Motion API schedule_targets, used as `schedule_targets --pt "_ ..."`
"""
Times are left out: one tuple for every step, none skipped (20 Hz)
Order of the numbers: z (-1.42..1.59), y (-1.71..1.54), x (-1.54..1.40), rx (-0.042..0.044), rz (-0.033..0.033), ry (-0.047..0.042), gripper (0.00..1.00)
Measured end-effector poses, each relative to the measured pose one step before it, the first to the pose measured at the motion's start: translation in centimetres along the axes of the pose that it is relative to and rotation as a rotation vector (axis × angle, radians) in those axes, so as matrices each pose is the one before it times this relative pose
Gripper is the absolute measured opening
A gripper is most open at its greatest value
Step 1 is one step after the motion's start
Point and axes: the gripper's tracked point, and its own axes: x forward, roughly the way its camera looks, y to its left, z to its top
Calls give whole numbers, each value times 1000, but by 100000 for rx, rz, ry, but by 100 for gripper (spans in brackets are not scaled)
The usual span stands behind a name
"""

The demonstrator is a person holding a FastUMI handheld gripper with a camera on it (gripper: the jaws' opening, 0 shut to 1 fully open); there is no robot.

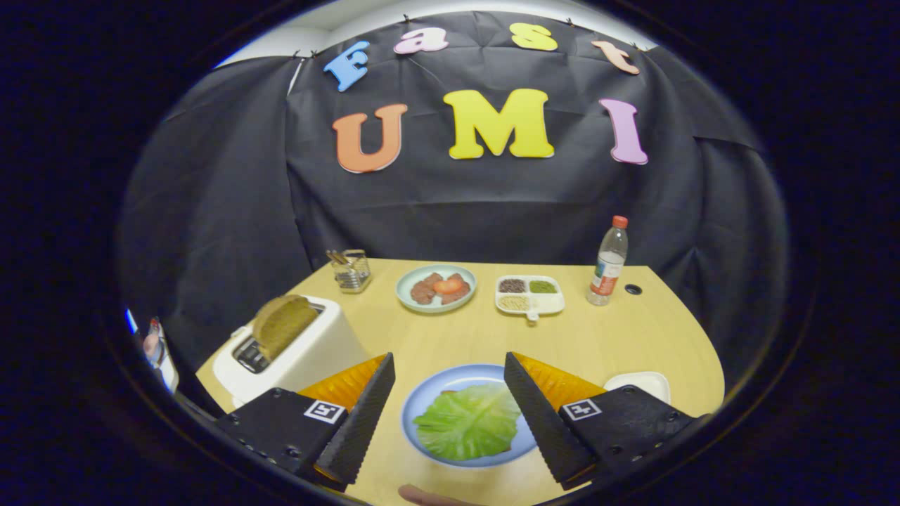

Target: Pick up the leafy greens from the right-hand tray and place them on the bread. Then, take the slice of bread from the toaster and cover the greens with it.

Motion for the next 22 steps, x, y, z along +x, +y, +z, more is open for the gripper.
schedule_targets --pt "1161 1479 -648 -2401 1542 -2105 96" --pt "833 1273 -350 -1928 670 -1643 96" --pt "508 1413 -198 -1322 1500 -559 96" --pt "308 1470 59 -380 2220 339 96" --pt "248 1844 111 -58 3333 288 96" --pt "271 1333 232 557 2319 -14 96" --pt "162 1122 274 510 1316 -189 96" --pt "75 1113 442 219 961 264 96" --pt "-141 1125 746 333 1123 663 96" --pt "-174 794 803 591 -39 957 96" --pt "-276 620 966 326 -694 956 96" --pt "-214 367 916 -210 -2024 681 96" --pt "-388 55 891 -157 -2669 931 96" --pt "-561 222 816 -118 -1780 1435 96" --pt "-819 383 1148 249 -1236 2456 96" --pt "-494 243 689 490 -1282 1484 96" --pt "-347 188 609 477 -1201 1080 96" --pt "-385 82 598 255 -1048 1099 96" --pt "-289 120 403 13 -1058 851 96" --pt "-190 126 372 -946 -697 888 95" --pt "-248 -91 372 -415 -1636 975 92" --pt "-62 -97 188 824 -1135 933 85"
